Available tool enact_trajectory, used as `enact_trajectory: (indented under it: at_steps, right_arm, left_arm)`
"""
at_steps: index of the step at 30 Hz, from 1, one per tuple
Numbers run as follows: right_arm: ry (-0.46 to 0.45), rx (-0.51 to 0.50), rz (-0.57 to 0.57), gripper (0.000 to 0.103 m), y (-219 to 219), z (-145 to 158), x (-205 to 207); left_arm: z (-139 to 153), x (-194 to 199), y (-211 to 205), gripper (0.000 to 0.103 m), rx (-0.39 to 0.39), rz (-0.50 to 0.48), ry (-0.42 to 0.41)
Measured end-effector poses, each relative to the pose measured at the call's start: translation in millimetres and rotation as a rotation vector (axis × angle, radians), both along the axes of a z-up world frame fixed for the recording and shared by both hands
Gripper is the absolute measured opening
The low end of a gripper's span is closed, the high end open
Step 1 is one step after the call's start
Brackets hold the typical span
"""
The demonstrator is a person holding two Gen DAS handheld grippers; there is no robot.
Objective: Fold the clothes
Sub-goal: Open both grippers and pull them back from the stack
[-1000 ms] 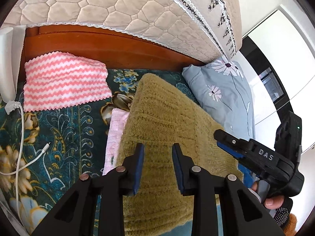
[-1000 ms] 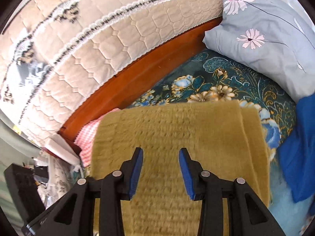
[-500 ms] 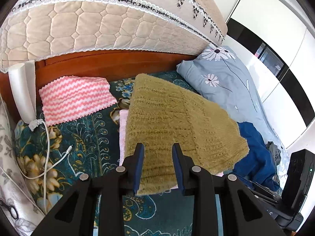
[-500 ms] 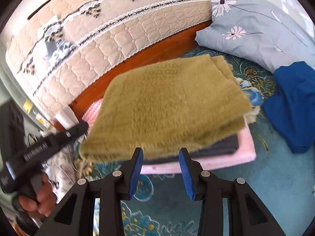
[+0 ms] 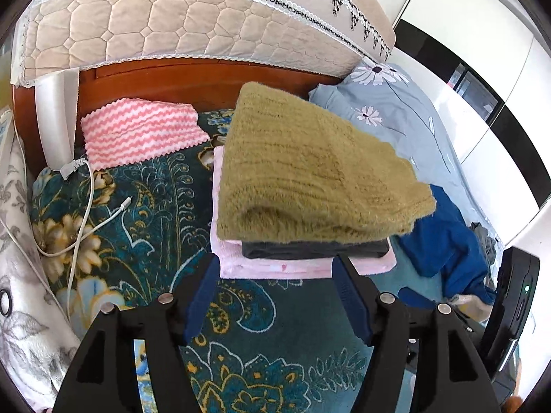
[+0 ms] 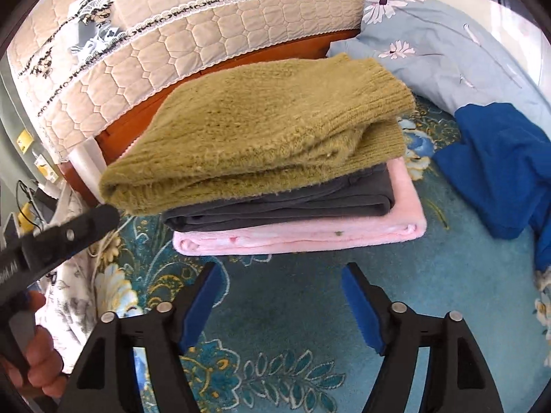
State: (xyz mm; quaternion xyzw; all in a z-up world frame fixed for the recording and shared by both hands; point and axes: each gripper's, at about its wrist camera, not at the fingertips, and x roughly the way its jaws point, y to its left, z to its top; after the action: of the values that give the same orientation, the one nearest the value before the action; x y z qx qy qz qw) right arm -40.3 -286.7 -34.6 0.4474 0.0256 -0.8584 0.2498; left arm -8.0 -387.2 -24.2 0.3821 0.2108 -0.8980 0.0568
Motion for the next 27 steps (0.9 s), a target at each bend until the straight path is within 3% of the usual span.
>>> enact_trajectory:
  at_steps: [6,11,17,27]
  right_arm:
    - [-0.012,0.054,-0.010,0.082,2,-13,-3]
    - [0.006,0.091,-0.022,0.103,2,-16,-3]
    - [0.021,0.127,-0.007,0.103,-2,-20,-3]
    - [0.083,0.145,-0.030,0.103,-1,-19,-3]
  left_arm:
    - [-14,1,14,0.069,-0.020,-0.019,-0.020]
    - [-19,0,15,0.085,-0.014,0.010,-0.021]
    - [-24,0,13,0.090,-0.035,0.022,-0.026]
    - [-28,1,7,0.090,-0.072,0.053,-0.013]
